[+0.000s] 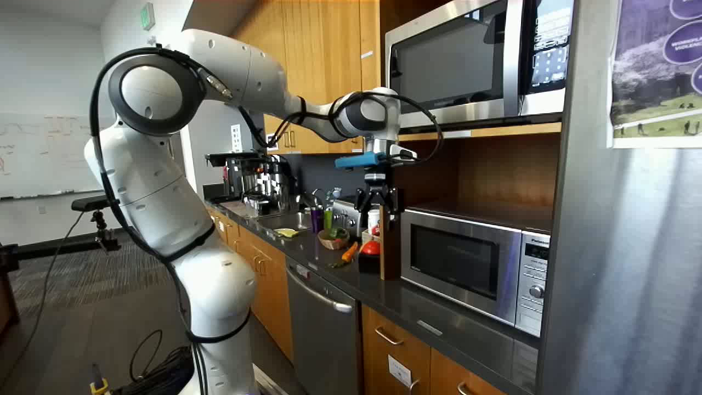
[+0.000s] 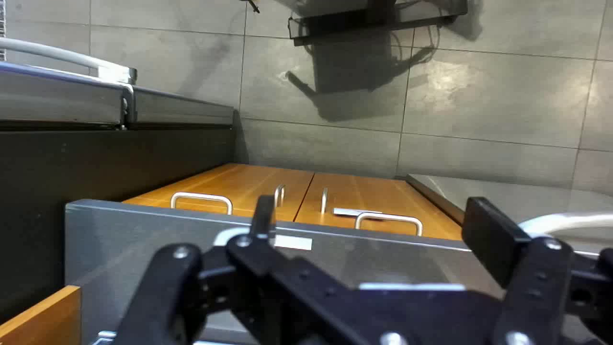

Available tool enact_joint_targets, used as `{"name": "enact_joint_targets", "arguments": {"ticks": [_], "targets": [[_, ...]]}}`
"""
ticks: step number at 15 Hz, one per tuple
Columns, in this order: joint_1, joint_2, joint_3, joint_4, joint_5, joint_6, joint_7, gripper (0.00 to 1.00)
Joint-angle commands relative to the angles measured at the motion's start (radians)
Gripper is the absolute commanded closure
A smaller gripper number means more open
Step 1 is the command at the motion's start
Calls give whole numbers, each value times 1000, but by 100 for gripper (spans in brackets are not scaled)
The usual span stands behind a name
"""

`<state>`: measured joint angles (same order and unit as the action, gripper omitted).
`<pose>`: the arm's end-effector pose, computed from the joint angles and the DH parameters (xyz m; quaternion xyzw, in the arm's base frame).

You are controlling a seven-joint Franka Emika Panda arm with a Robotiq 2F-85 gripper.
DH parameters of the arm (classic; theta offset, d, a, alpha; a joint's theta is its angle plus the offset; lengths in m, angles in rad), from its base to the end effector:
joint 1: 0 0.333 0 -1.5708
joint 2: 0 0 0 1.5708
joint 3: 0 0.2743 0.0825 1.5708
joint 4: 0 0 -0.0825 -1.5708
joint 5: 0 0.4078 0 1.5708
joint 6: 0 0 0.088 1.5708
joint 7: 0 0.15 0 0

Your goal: Put the red toy on the counter

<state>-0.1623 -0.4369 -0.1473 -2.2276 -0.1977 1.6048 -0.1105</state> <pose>0.4052 -0.1609 0.4433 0.9904 -0.0764 -0.1056 0.0467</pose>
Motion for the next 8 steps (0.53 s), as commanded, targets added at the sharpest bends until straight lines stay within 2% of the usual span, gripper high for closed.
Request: {"name": "enact_joint_targets", "arguments": {"ticks": [1,8], "targets": [[8,0,-6,2,-2,-2,2,0],[21,-6,0,-8,5,-12,-14,0]]}}
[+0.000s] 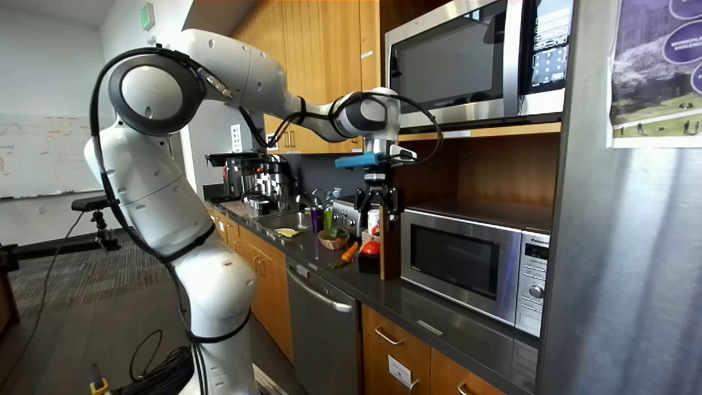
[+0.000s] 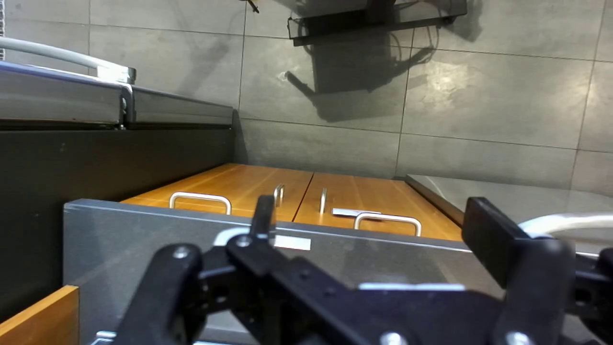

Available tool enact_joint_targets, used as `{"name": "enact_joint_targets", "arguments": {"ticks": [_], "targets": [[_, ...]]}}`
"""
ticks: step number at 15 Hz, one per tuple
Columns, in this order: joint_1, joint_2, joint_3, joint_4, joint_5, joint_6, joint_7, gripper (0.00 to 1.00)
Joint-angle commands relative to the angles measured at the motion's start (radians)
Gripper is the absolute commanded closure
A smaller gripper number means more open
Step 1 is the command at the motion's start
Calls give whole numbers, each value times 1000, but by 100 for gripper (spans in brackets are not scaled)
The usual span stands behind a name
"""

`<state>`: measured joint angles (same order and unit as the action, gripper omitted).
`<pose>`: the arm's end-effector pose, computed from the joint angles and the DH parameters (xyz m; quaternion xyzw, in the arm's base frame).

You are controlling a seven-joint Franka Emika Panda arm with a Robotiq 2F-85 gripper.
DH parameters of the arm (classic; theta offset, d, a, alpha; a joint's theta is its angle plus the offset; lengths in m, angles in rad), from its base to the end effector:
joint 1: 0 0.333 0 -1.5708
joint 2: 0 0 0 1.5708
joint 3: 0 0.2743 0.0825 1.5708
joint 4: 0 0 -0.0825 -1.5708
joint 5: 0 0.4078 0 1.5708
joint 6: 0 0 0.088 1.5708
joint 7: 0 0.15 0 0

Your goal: Put the red toy on the counter

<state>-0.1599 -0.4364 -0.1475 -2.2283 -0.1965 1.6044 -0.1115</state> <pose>0.4055 -0.1598 0.4427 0.9905 -0.0748 -0.1062 0.0460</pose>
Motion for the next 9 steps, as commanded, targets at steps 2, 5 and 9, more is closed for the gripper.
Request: {"name": "enact_joint_targets", "arguments": {"ticks": [2,5,9], "targets": [[31,-11,16,-25,3,-3,6,0],[67,-19,42,-49,24,-7,7,0],[120,-21,109,-71,29,-21,44,0]]}}
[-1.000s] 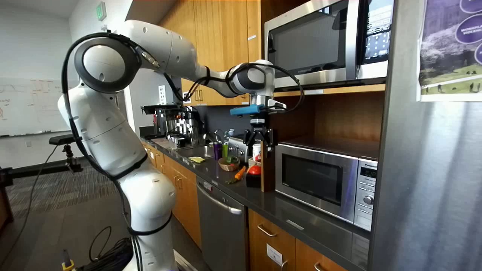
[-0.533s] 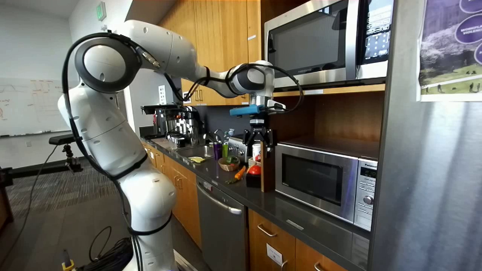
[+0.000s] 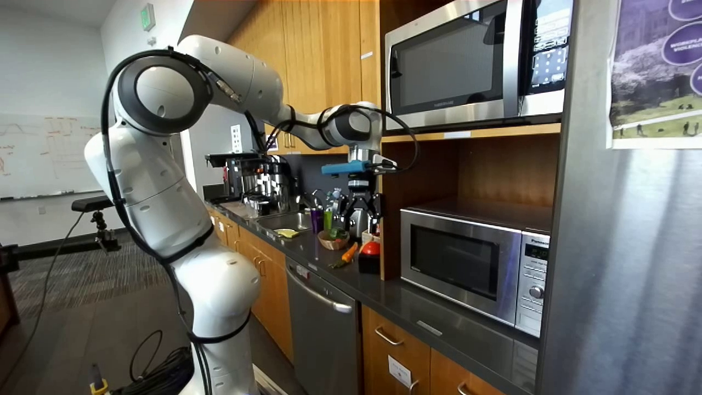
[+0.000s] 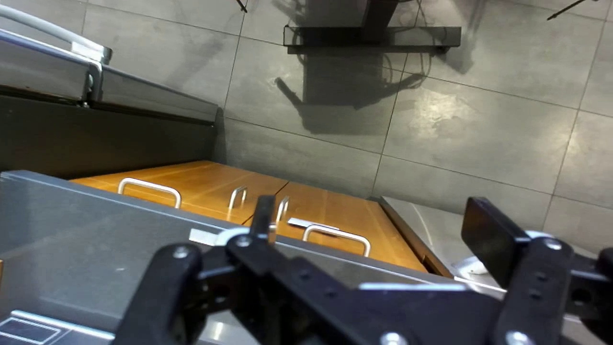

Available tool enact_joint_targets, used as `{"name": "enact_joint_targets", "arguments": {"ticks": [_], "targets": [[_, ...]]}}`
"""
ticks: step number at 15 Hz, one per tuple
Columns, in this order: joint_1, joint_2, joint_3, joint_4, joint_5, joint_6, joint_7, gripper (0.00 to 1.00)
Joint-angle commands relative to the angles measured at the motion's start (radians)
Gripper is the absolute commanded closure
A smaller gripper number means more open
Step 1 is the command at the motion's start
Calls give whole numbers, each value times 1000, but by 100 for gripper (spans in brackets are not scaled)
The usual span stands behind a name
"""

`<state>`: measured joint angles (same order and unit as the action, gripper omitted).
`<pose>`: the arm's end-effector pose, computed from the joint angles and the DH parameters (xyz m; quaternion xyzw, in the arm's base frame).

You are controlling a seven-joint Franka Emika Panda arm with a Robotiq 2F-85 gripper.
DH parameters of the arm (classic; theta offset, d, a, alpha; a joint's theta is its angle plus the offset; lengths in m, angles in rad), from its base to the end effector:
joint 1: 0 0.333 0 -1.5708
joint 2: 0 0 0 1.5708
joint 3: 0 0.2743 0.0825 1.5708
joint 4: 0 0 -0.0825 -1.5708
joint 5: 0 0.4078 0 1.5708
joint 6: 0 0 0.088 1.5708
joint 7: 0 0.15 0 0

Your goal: Put the red toy on the counter

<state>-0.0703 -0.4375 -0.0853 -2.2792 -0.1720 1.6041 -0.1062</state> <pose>0.4157 -0.0905 0.4208 0.9907 -0.0053 -0.1260 0.0515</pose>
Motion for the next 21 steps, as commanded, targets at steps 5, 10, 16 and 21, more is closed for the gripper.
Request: {"name": "enact_joint_targets", "arguments": {"ticks": [5,10,16,21], "targets": [[122,-4,150,-41,17,-18,73,0],[197,61,239,-13,31,-8,118,0],[283,139,303,45,31,17,45,0],[326,231,316,141,50,113,-66,0]]}}
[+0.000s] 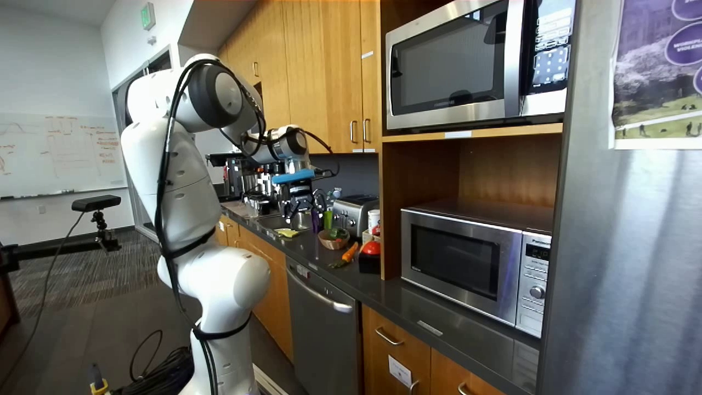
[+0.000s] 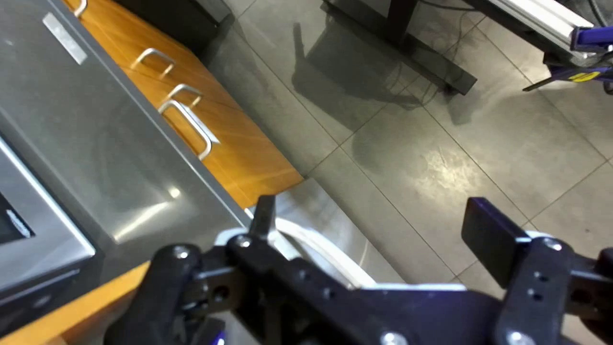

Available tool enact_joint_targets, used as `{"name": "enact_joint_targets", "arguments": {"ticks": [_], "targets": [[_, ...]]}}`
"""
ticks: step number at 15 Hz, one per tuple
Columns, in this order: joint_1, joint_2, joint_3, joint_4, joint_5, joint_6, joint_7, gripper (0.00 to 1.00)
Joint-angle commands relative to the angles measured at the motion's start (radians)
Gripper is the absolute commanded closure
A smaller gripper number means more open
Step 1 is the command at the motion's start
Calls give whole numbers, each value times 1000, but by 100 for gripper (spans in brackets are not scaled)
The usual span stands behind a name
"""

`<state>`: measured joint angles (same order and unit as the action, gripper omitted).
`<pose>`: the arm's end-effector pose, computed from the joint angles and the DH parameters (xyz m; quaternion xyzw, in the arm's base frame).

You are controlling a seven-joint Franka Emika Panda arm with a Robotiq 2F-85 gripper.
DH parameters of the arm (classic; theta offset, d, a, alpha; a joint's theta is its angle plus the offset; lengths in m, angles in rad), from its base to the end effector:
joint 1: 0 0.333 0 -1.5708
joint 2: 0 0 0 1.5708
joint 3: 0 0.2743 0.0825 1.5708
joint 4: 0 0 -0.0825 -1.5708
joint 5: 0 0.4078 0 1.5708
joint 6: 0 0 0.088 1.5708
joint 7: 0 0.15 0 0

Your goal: Put the red toy on the counter

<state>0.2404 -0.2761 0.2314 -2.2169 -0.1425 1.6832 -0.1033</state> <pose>0.4211 0.1916 0.3806 0.9431 0.2883 -0.1120 0.1220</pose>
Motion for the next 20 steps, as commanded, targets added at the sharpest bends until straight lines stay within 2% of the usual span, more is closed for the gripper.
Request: {"name": "enact_joint_targets", "arguments": {"ticks": [1,9,20], "targets": [[20,99,0,107,29,60,-91,0],[24,377,19,362,27,258,-258,0],[24,693,38,654,3,436,-365,0]]}}
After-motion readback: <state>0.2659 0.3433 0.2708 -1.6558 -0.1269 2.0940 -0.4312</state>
